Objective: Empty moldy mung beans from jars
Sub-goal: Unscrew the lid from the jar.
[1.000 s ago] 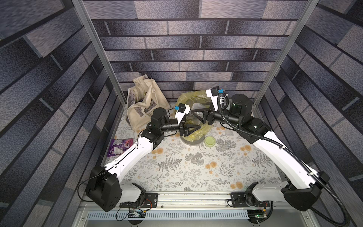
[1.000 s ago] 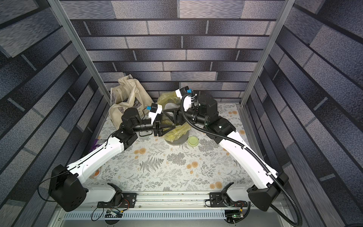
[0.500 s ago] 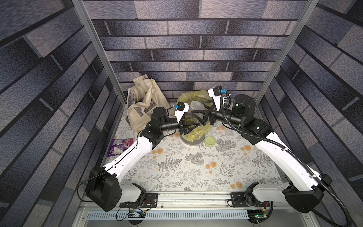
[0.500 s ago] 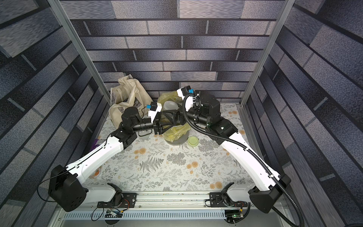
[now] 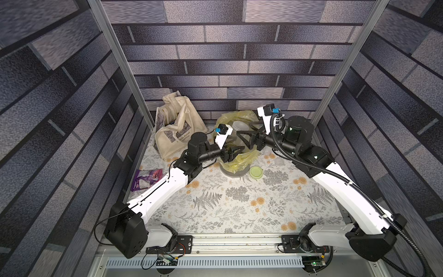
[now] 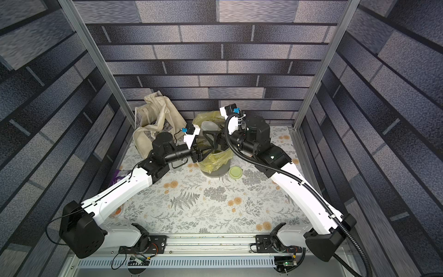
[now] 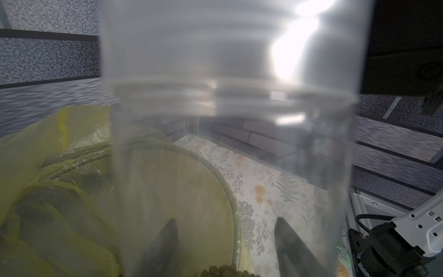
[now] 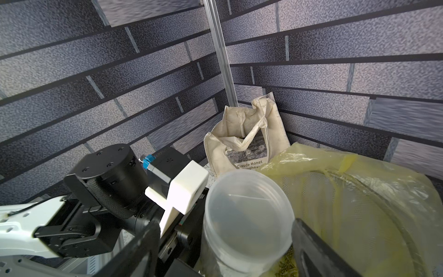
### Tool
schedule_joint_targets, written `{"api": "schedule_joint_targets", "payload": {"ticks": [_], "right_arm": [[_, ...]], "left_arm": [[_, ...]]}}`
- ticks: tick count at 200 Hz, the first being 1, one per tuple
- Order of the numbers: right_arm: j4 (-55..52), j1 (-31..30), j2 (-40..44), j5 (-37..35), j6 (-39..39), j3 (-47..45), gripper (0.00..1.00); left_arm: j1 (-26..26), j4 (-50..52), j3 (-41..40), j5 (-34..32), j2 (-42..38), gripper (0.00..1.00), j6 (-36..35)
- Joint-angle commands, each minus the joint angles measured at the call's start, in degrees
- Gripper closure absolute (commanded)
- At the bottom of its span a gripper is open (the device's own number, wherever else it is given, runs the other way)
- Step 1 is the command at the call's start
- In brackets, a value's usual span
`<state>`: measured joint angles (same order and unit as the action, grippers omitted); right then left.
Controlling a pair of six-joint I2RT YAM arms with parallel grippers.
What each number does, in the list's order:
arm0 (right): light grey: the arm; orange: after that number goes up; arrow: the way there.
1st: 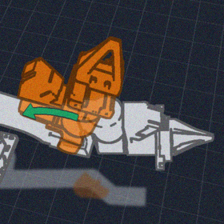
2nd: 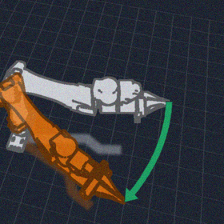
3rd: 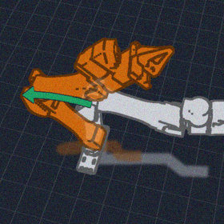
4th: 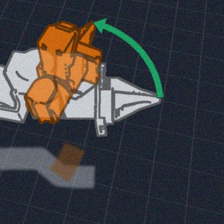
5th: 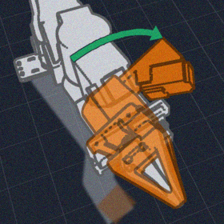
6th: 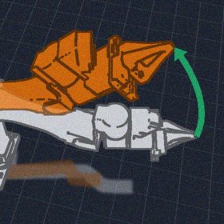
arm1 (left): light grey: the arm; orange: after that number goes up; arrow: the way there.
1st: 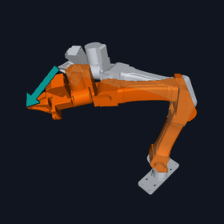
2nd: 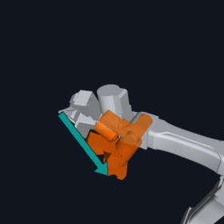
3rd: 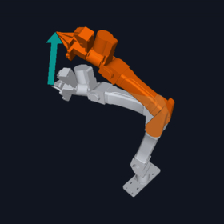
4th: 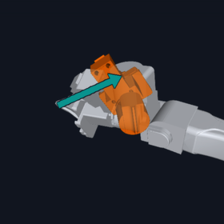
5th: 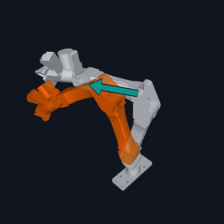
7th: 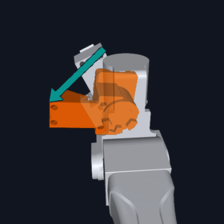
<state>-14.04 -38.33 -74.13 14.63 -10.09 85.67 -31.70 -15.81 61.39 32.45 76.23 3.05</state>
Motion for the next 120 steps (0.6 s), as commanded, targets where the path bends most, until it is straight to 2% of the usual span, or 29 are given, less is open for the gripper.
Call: {"api": "schedule_joint_targets", "payload": {"ticks": [1, 73, 97, 120], "right_arm": [[0.1, 0.4, -1.7, -0.3, -0.9, 1.2, 0.17], [-0.9, 0.4, -3.9, 0.0, -1.2, 3.0, 0.21], [1.9, 0.4, -3.6, 0.5, -1.8, 1.8, 0.26], [3.2, 0.4, -3.4, 0.3, -2.5, 1.4, 0.25]], "left_arm": [[-0.4, -1.1, 0.7, -1.7, -2.0, 0.47, -1.6], [-0.8, -2.3, 0.0, -0.9, -2.3, 0.48, -2.2], [-0.8, -1.7, 0.1, -0.8, -2.2, 0.48, -2.6], [-0.7, -1.2, 0.0, -0.8, -2.0, 0.48, -2.8]]}}
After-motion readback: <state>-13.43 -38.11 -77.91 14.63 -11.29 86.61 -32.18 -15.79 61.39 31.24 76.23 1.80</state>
